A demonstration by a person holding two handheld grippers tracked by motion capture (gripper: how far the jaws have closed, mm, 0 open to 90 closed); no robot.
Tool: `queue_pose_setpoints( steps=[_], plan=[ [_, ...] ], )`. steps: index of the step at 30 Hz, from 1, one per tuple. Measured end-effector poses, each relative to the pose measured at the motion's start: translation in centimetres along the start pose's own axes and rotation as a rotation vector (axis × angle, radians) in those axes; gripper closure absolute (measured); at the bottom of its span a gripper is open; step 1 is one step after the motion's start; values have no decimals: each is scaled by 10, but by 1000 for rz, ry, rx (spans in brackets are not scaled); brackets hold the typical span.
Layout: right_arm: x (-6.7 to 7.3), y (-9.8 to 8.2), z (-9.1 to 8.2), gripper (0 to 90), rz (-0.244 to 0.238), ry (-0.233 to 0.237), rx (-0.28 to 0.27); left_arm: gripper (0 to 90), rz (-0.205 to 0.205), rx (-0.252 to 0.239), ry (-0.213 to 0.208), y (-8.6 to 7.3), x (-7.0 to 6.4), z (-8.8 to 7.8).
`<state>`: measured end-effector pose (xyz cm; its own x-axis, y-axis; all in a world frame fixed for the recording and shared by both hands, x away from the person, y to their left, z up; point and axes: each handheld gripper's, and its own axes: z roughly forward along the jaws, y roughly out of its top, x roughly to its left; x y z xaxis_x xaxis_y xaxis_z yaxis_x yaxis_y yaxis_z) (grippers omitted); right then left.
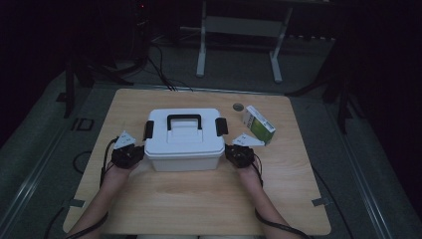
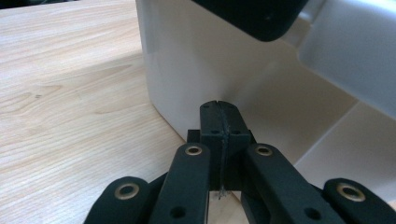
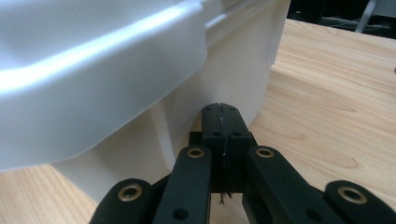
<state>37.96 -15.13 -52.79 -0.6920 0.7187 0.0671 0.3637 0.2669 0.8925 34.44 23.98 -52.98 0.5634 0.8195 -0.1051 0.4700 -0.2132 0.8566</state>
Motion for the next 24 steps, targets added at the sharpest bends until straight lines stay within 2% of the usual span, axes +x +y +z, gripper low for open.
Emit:
queue_pose_setpoints(
  steps=[12, 19, 24],
  plan=[
    [2, -8, -16, 900, 4, 2, 1, 898, 26, 13, -25, -3, -14, -5],
    [6, -16, -31, 900, -1, 5, 0, 898, 52, 24, -38, -5, -25, -9],
    [7, -21, -39, 900, 4, 8, -4, 898, 55, 26, -53, -8, -32, -12]
  ],
)
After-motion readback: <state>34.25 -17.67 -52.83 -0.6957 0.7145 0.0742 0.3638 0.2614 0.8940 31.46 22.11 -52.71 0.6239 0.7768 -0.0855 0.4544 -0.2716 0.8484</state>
